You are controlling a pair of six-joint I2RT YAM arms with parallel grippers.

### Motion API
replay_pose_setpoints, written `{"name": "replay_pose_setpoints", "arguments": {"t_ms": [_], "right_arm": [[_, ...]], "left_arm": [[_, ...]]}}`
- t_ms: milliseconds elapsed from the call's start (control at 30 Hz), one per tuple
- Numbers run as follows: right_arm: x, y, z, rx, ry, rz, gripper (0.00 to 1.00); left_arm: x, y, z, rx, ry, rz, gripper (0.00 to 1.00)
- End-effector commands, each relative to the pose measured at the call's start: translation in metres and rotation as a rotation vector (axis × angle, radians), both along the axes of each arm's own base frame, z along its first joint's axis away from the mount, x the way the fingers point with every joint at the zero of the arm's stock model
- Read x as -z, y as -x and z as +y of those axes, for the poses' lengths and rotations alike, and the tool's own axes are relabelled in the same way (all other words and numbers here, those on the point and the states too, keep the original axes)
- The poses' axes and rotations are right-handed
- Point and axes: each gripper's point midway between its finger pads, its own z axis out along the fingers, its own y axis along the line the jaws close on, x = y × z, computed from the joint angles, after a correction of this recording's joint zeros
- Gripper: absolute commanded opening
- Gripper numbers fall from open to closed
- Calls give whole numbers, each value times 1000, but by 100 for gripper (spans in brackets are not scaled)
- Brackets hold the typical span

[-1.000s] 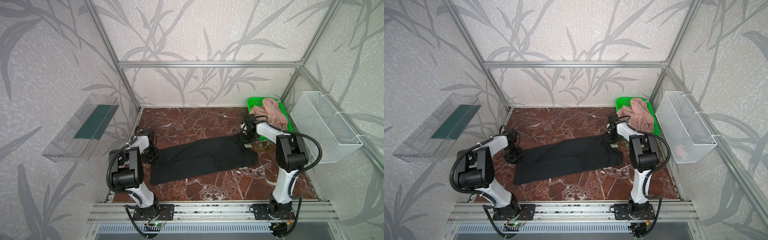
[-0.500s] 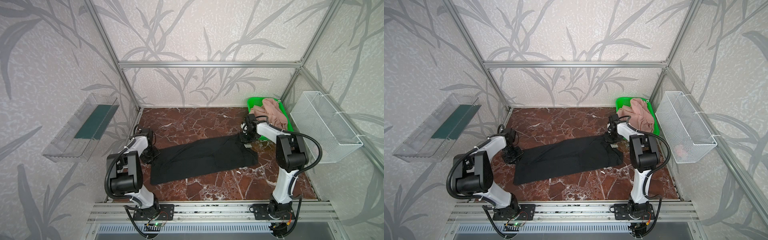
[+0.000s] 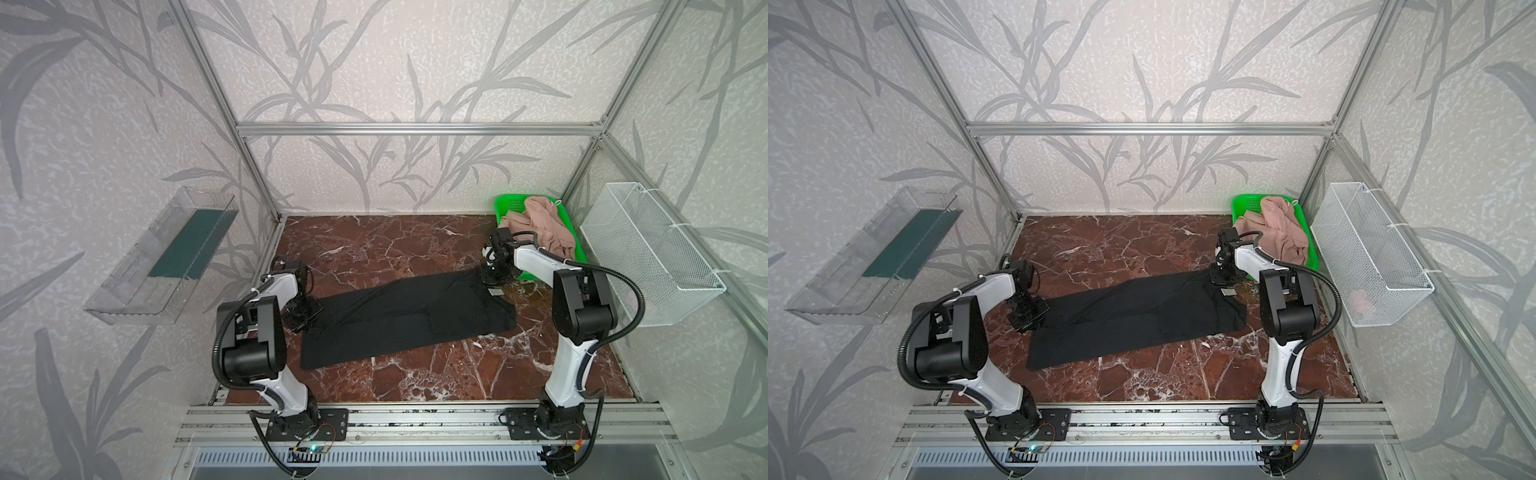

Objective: Fold and stack the mixed laundry pile

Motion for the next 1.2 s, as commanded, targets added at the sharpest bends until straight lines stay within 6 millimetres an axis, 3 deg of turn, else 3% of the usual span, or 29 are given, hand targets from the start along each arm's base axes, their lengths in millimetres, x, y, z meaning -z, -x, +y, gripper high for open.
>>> {"name": "replay_pose_setpoints", "arguments": {"t_ms": [0,233,533,733,933,1167], "right_arm": [[6,3,-4,-1,6,23,18],[6,3,-4,-1,5,22,18],[4,3,-5,0,11,22,18],[4,3,-6,0,14,23,18],[3,3,-6,1,15,21,18],[4,2,-6,2,13,23,18]], "left_arm": [[-4,4,5,-4,-27,21,0],[-36,-22,12,27,-56,-52,0],[-56,-45,13,59,-45,-100,0],[-51,-45,13,72,-31,-62,1],[-46,-40,9,74,-12,-51,10],[-42,-40,2,78,39,-50,14]]}}
